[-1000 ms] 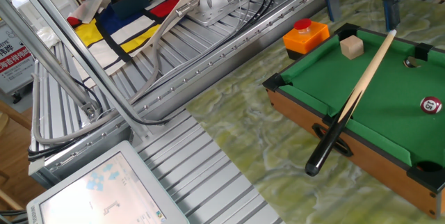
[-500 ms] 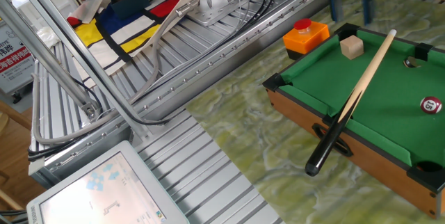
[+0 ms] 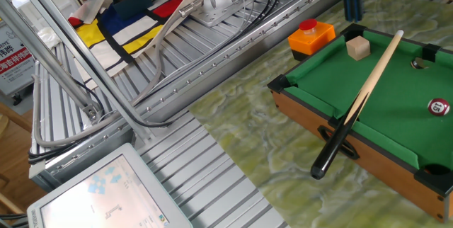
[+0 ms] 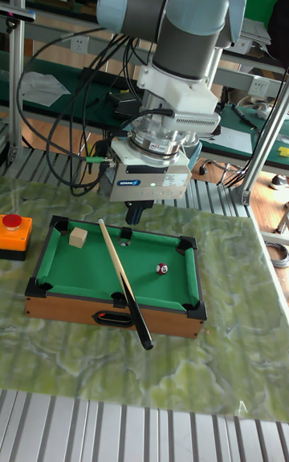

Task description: Hit the pool ball

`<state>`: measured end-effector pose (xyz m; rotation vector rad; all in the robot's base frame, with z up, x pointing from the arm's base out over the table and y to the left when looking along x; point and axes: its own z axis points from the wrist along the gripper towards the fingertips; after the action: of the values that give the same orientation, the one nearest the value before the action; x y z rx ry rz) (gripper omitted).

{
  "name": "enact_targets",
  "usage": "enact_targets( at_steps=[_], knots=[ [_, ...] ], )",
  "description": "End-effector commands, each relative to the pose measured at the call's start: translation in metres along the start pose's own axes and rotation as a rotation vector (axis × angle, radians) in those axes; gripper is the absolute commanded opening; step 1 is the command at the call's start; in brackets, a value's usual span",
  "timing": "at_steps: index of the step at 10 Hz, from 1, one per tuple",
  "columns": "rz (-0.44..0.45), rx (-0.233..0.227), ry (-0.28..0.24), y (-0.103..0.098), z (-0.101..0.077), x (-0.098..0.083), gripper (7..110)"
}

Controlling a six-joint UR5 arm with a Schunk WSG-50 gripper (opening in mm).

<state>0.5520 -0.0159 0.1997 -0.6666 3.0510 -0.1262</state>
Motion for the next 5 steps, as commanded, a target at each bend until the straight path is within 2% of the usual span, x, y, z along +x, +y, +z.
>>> enact_targets(
  at_steps=[1, 2, 3, 5],
  knots=[
    [0.063, -0.035, -0.018, 0.008, -0.001, -0.005, 7],
    [0.093, -0.063, -0.043, 0.015, -0.002, -0.011, 7],
    [0.125, -0.064, -0.042, 0.015, -0.002, -0.011, 7],
    [0.222, 0.040, -0.007, -0.011, -0.001, 0.000, 7]
  ],
)
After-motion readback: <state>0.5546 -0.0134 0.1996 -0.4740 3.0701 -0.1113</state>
